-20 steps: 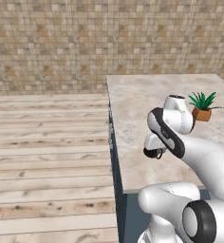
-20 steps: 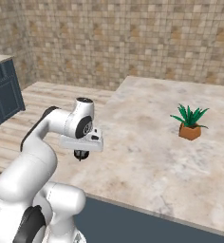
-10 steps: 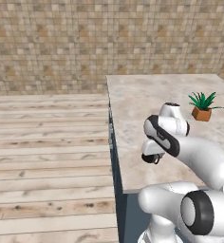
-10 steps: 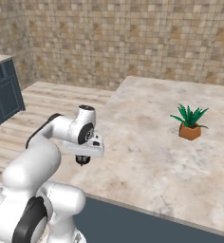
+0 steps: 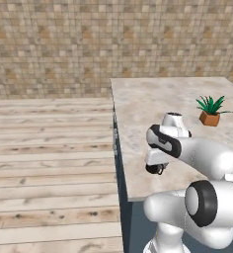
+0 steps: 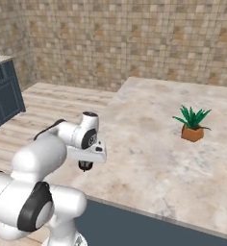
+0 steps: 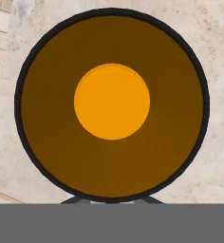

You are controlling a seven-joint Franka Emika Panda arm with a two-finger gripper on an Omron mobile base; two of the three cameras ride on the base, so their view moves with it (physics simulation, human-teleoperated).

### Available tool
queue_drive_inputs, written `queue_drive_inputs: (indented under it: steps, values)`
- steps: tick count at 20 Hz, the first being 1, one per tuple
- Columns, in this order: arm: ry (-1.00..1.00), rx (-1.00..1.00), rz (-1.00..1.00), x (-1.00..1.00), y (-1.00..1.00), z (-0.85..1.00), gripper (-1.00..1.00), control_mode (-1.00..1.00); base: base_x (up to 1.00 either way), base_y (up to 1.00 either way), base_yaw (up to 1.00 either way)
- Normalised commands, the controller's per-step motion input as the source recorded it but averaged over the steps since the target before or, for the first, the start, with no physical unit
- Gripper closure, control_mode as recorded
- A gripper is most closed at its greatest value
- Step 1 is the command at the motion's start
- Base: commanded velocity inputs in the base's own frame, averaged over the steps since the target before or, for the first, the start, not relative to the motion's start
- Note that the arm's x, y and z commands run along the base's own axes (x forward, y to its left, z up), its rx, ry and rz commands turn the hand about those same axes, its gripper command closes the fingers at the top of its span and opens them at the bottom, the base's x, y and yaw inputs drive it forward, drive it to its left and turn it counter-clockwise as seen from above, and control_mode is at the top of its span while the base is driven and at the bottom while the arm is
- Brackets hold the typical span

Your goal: Clear the mugs and bowl far away from the sink.

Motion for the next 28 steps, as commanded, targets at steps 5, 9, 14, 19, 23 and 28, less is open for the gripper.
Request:
queue_drive_inputs:
  steps: [5, 9, 14, 19, 23, 28]
  values:
    - [0.03, 0.0, 0.0, 0.14, -0.01, -0.26, 1.0, -1.0, 0.0, 0.0, 0.0]
    - [0.0, 0.0, 0.0, 0.12, -0.03, -0.22, 1.0, -1.0, 0.0, 0.0, 0.0]
    - [0.0, 0.0, 0.0, 0.08, 0.0, -0.21, 1.0, -1.0, 0.0, 0.0, 0.0]
    - [-0.01, 0.0, 0.0, 0.0, 0.0, -0.17, -1.0, -1.0, 0.0, 0.0, 0.0]
    - [-0.07, 0.0, 0.0, -0.19, 0.0, 0.0, -1.0, -1.0, 0.0, 0.0, 0.0]
    - [-0.11, 0.0, 0.0, -0.42, 0.0, 0.0, -1.0, -1.0, 0.0, 0.0, 0.0]
